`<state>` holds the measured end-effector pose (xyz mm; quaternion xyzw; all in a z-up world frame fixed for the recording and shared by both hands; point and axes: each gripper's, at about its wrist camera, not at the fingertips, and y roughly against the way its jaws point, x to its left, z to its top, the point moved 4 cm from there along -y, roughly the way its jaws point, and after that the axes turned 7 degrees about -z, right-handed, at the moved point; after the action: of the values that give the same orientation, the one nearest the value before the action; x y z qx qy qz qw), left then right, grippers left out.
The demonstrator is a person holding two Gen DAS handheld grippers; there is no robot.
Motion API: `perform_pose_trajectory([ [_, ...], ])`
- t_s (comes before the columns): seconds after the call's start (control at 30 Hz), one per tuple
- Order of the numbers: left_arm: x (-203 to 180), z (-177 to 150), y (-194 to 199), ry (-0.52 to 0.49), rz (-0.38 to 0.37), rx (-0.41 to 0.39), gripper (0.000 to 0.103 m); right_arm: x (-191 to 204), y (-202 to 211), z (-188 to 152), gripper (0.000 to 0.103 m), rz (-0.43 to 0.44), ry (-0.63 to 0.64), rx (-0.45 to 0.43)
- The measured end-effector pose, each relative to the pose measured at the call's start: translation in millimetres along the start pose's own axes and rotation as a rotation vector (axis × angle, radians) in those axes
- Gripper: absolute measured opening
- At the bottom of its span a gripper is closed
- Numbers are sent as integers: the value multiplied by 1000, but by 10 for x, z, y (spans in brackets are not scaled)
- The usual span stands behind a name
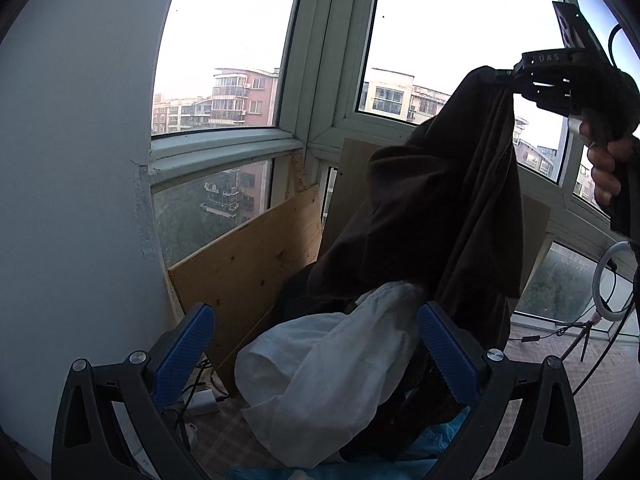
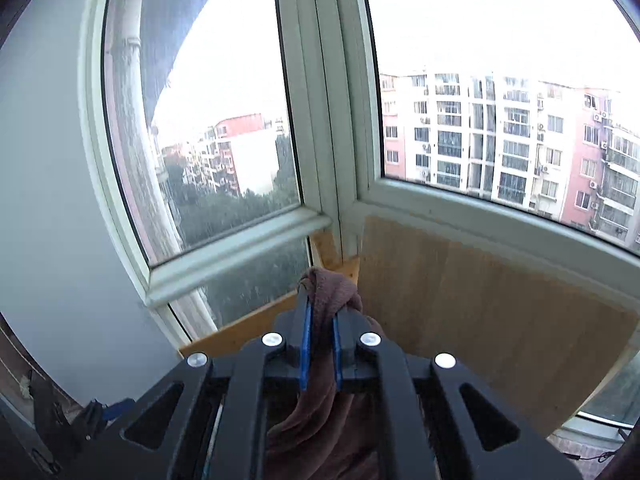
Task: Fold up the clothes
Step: 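Lift the brown hoodie up out of the pile with the right gripper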
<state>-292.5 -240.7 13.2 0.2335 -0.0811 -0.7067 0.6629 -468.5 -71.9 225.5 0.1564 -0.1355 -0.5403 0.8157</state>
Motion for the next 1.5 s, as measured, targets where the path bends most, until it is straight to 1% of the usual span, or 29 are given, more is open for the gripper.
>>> perform_pose_trajectory([
  [0.07,-22,34,45,-7,-6,-12,102,6,256,270,8,8,-16,-72],
  [0.17,-71,47,91,-19,-18,-19,102,25,783,659,8,56,-46,-208],
  [0.23,-109,43,100,-28,-28,-18,102,46,1014,733,8,17,-19,-273],
  [0.27,-127,35,104,-35,-32,-16,102,64,1042,723,8,-17,12,-260],
  [0.3,-146,26,108,-43,-36,-13,102,61,1034,684,8,-45,32,-214],
  [0.43,-274,12,135,-65,-64,-3,102,-217,1125,409,8,-63,-11,-101],
  [0.5,-363,16,147,-85,-80,2,102,-404,1325,272,8,-104,-22,-84],
  [0.57,-486,18,164,-108,-100,6,102,-624,1662,182,8,-143,-50,-89],
  [0.7,-792,10,209,-155,-143,13,102,-1071,2578,155,8,-245,-103,-166],
  [0.8,-1059,-22,251,-186,-172,20,102,-1289,3210,88,8,-294,-130,-211],
  [0.87,-1249,-72,280,-198,-185,28,102,-1381,3516,7,8,-331,-124,-220],
  [0.93,-1439,-124,314,-210,-187,33,102,-1441,3725,-113,8,-349,-117,-206],
  [0.97,-1522,-149,349,-212,-187,31,102,-1461,3744,-192,8,-351,-113,-197],
  [1.0,-1602,-174,386,-212,-187,28,102,-1453,3679,-258,8,-352,-108,-190],
  [1.1,-1775,-249,486,-200,-171,33,102,-1544,3639,-411,8,-318,-101,-157],
  [1.17,-1812,-312,553,-200,-150,40,102,-1594,3545,-424,8,-295,-97,-125],
  [1.27,-1797,-412,662,-203,-101,48,102,-1710,3242,-443,8,-224,-102,-87],
  [1.37,-1624,-464,750,-182,-47,60,102,-1522,2843,-409,8,-166,-57,-53],
  [1.5,-1363,-504,874,-158,24,65,102,-1016,2302,-243,8,-45,3,-32],
])
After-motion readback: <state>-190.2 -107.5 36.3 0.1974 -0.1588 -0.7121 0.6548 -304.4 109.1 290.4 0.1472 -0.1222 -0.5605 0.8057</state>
